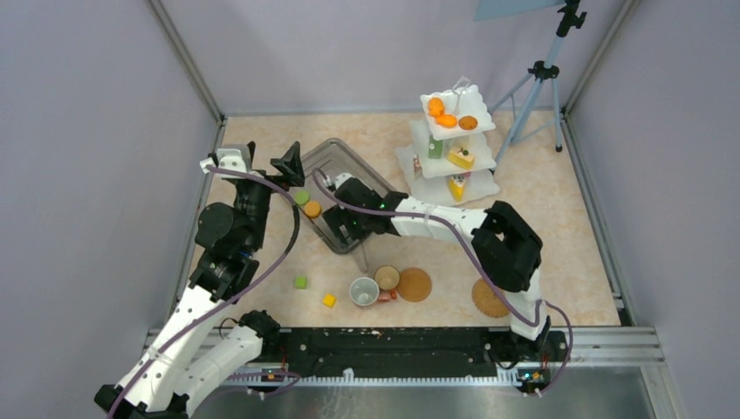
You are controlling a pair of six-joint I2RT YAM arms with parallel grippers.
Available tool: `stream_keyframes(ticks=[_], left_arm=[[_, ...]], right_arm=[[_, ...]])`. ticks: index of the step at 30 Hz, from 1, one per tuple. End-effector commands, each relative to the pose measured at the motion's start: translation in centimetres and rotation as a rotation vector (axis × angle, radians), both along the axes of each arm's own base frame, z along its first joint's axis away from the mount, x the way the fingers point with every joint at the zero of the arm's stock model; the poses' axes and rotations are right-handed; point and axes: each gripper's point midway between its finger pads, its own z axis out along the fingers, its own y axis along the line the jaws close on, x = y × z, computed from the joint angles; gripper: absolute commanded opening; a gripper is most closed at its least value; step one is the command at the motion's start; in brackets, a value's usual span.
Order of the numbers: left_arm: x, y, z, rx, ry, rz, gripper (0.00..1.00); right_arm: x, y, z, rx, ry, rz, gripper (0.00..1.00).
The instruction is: Serve the afternoon tea
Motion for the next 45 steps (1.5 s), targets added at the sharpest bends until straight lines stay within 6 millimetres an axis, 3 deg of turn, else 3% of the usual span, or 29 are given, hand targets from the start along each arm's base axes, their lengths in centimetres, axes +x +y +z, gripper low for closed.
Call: stream_keyframes(ticks=[1,6,12,17,22,26,30,34,40,45], left_arm=[[-0.7,0.5,2.2,-0.038,-0.059,0.004,0.99],[-0.7,0.5,2.3,-0.039,-0.060,0.003,0.99],[-0.6,0.5,2.2,-0.036,-0.057,0.004,0.99],[-0.5,0.5,2.1,-0.033,-0.055,0.009,0.99],[-0.5,0.4,2.1,-0.036,-0.054,0.000,0.99],[-0.3,0.3,1.9,-0.033,-0.048,-0.004,0.99],[-0.2,0.2,1.8,-0.032,-0.044,-0.003,0.99],[-0.1,0.2,1.8,-0.030,-0.043,-0.002,0.99],[-0.2,0.4,1.9,-0.035,-0.047,-0.003,0.99],[-0.1,0.3,1.8,-0.033,-0.045,-0.005,0.99]], right_arm=[[0.3,0.7,1.8,0.122,-0.116,0.010,0.87],[0.4,-0.1,-0.5,0.134,-0.172,0.008,0.84],[0.1,0.1,-1.4,0.114,-0.196,0.020,0.69],[-2.2,-1.6,-1.8,0.068,-0.189,0.056,0.77],[-3.1,-2.9,-3.2,0.058,-0.182,0.075,0.77],[-3.5,-3.1,-3.9,0.060,-0.194,0.108,0.69],[-2.7,-3.4,-4.1,0.026,-0.241,0.105,0.58],[-2.2,-3.5,-3.1,0.020,-0.267,0.100,0.43],[-2.0,-2.6,1.7,0.121,-0.324,0.098,0.39],[-1.4,-1.6,2.3,0.125,-0.340,0.140,0.36]])
